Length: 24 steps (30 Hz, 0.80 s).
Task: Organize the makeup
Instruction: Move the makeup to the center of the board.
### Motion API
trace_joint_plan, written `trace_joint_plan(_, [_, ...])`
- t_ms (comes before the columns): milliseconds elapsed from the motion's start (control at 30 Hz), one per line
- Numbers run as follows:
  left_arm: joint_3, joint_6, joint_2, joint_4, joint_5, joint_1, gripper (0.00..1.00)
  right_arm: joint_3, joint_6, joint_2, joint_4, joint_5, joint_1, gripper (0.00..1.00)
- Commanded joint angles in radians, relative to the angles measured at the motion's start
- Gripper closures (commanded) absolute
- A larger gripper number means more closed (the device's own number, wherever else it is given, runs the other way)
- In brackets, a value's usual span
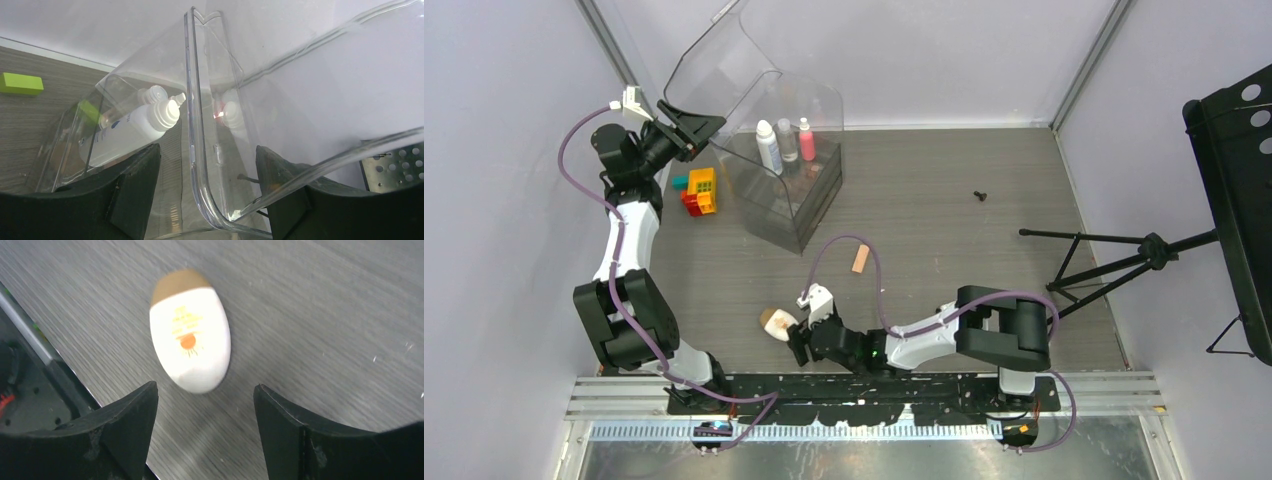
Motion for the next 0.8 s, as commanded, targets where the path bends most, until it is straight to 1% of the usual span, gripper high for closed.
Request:
trace_joint_plan(0, [0.0,-0.009,-0.005,0.054,0.014,0.004,0.27,0.05,-0.023,0.003,0.141,0.102,-0.001,0.25])
trace_joint_plan(133, [-0.001,-0.01,-0.004,0.054,0.014,0.005,0.27,0.078,-0.027,0.029,0.149,0.085,0.0,0.24])
trace_joint_plan(267, [-0.001,-0.008,-0.006,0.054,0.016,0.005,0.27,0.108,-0.008,0.094,0.158,0.058,0.0,0.24])
trace_joint_plan(433, [-0.001,-0.008,-0.006,0.054,0.015,0.005,0.27,0.104,0.014,0.175,0.198,0.075,0.001,0.25])
trace_joint_plan(500, [-0.002,-0.01,-0.005,0.054,0.014,0.005,0.27,0.09,0.023,0.179,0.202,0.084,0.0,0.25])
trace_joint_plan(633, [-0.003,-0.007,-0.006,0.054,0.014,0.005,0.27,0.065,0.029,0.177,0.206,0.115,-0.001,0.27])
trace_joint_plan(767, [-0.004,-0.002,-0.009,0.054,0.015,0.005,0.27,0.06,0.036,0.188,0.219,0.118,-0.001,0.33])
